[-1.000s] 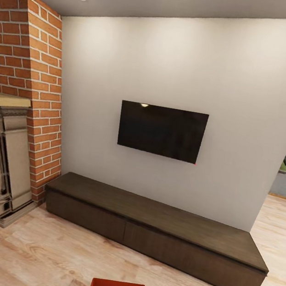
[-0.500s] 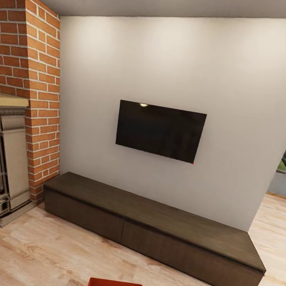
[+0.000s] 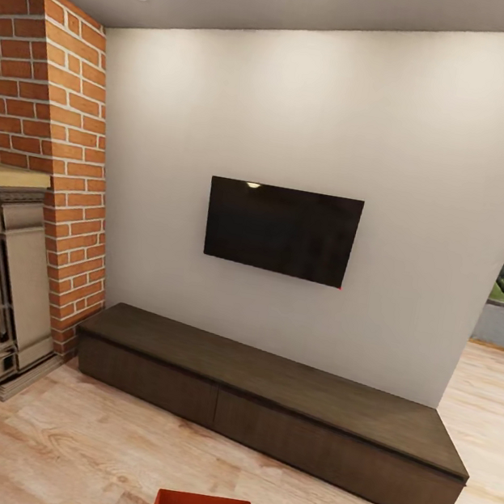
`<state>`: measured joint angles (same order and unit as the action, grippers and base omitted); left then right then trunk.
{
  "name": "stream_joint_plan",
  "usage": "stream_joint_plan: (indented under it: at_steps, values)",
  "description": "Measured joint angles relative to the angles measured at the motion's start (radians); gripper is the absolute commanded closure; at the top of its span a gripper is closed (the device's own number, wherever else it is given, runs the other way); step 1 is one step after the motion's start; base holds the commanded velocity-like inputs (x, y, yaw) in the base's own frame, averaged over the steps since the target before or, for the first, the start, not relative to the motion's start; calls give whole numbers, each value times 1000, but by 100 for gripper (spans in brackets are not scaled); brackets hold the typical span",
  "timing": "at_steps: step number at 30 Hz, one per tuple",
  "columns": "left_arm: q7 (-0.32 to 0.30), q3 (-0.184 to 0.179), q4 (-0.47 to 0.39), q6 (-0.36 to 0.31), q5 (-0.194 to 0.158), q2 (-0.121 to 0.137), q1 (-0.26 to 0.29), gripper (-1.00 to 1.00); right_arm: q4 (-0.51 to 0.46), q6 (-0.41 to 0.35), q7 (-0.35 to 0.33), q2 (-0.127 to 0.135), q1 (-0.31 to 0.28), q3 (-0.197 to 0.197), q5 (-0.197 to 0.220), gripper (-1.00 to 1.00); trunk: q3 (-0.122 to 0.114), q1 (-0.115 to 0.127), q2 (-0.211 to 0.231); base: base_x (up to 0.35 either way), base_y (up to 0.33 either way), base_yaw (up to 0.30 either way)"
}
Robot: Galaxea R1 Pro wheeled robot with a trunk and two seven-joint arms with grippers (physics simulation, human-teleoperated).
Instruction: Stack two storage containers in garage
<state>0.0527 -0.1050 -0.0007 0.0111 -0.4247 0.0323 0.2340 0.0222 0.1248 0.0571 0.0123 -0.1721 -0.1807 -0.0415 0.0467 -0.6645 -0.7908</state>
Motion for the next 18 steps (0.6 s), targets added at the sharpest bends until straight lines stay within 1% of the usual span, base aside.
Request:
stream_joint_plan:
  at_steps: [1, 18]
  values:
    - [0, 0, 0, 0, 0, 0, 0, -100, 0, 0, 0, 0, 0, 0, 0, -100, 0, 0, 0, 0, 0, 0]
    - [0, 0, 0, -1, 0, 0, 0, -100, 0, -5, -1, -2, 0, -1, -1, -100, 53, -65, -119, 0, 0, 0]
